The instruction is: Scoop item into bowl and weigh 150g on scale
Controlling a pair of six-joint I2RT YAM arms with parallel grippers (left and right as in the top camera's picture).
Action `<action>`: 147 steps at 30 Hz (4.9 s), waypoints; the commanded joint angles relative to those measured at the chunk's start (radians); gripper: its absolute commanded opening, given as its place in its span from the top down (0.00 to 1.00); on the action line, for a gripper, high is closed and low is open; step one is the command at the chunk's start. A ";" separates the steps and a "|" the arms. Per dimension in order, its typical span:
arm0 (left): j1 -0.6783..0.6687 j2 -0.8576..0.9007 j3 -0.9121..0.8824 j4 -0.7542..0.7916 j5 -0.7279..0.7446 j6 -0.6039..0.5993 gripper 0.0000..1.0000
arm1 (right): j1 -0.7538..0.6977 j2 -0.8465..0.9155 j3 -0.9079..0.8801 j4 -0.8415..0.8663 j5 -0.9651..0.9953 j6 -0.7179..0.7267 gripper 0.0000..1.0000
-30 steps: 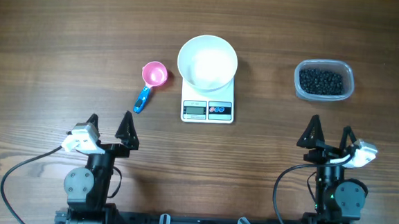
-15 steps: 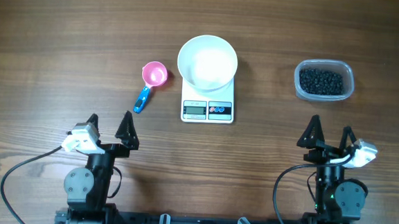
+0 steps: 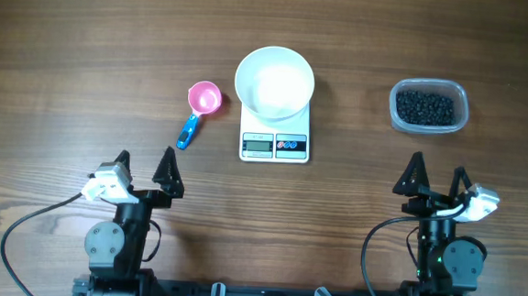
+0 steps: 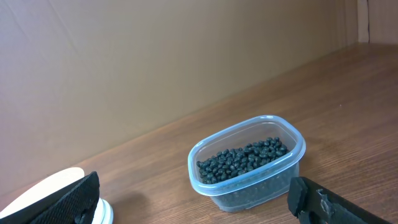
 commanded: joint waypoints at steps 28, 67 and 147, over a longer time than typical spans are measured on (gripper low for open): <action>0.006 1.203 1.771 -1.486 -0.016 0.085 0.00 | 0.000 -0.008 0.000 0.003 0.009 0.006 0.00; -0.191 1.845 0.974 -0.586 0.091 0.099 0.58 | 0.000 -0.005 0.000 0.003 0.009 0.006 0.00; 0.133 1.109 1.035 0.212 1.000 -0.907 0.96 | 0.000 0.645 1.085 -0.526 -0.957 0.090 0.14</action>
